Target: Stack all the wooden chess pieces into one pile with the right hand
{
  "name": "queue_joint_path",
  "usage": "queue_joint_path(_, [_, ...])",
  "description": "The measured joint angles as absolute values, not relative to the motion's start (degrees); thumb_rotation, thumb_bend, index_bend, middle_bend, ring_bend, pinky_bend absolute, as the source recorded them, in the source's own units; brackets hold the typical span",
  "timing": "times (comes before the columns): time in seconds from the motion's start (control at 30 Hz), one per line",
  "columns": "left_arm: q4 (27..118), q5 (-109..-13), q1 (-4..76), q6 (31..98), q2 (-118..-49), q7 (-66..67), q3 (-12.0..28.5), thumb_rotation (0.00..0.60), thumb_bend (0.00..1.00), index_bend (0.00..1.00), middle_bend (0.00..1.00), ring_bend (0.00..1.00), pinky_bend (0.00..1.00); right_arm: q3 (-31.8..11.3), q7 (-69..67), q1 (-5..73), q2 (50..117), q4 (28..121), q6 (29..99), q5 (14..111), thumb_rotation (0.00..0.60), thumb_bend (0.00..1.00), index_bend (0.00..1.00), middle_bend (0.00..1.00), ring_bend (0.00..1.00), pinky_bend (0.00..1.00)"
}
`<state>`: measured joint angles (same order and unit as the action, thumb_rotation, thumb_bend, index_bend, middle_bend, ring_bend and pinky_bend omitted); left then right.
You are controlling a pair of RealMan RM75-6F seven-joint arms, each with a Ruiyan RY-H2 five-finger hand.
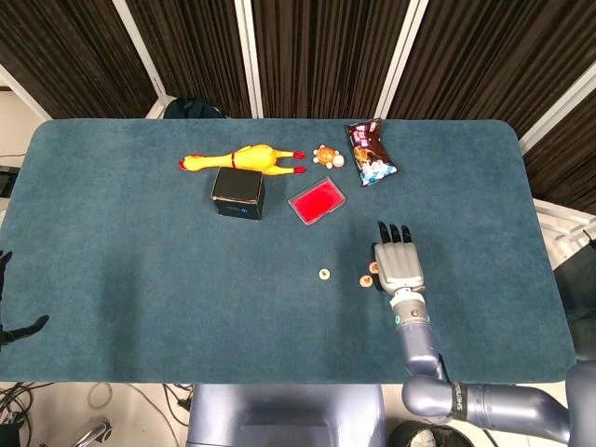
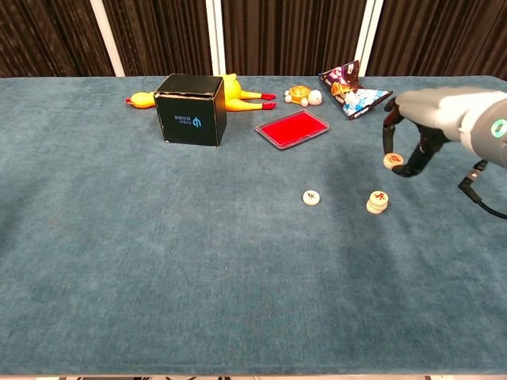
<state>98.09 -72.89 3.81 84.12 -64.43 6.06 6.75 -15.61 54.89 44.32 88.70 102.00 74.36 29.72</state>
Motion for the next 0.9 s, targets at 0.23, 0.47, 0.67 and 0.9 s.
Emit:
queue_joint_path(0.23, [97.96, -72.57, 3.78, 84.13, -64.59, 6.21, 6.87, 0.600, 0.01, 0.04, 0.01, 0.00, 0.15, -13.31, 52.20, 43.76, 89.59, 100.35, 73.72, 32.13, 0.600, 0.42, 0.51, 0.00, 0.00, 0.00])
queue_joint_path(0.47, [98.04, -72.54, 3.82, 84.00, -64.51, 6.39, 6.83, 0.600, 0.01, 0.04, 0.01, 0.00, 0.15, -12.82, 51.52, 43.91, 90.57, 99.76, 73.73, 32.05, 0.600, 0.42, 0.51, 0.00, 0.00, 0.00])
queue_joint_path(0.67, [98.12, -72.33, 3.81, 83.85, -64.43, 6.26, 6.88, 0.600, 0.01, 0.04, 0.01, 0.00, 0.15, -12.28, 50.98, 44.08, 91.70, 98.87, 73.49, 32.12, 0.600, 0.42, 0.51, 0.00, 0.00, 0.00])
queue_joint_path(0.9, [98.02, -72.19, 3.84, 83.89, -64.42, 6.26, 7.00, 0.600, 0.01, 0.05, 0.01, 0.00, 0.15, -11.89, 50.87, 44.37, 92.77, 97.56, 73.29, 31.99, 0.600, 0.42, 0.51, 0.00, 0.00, 0.00])
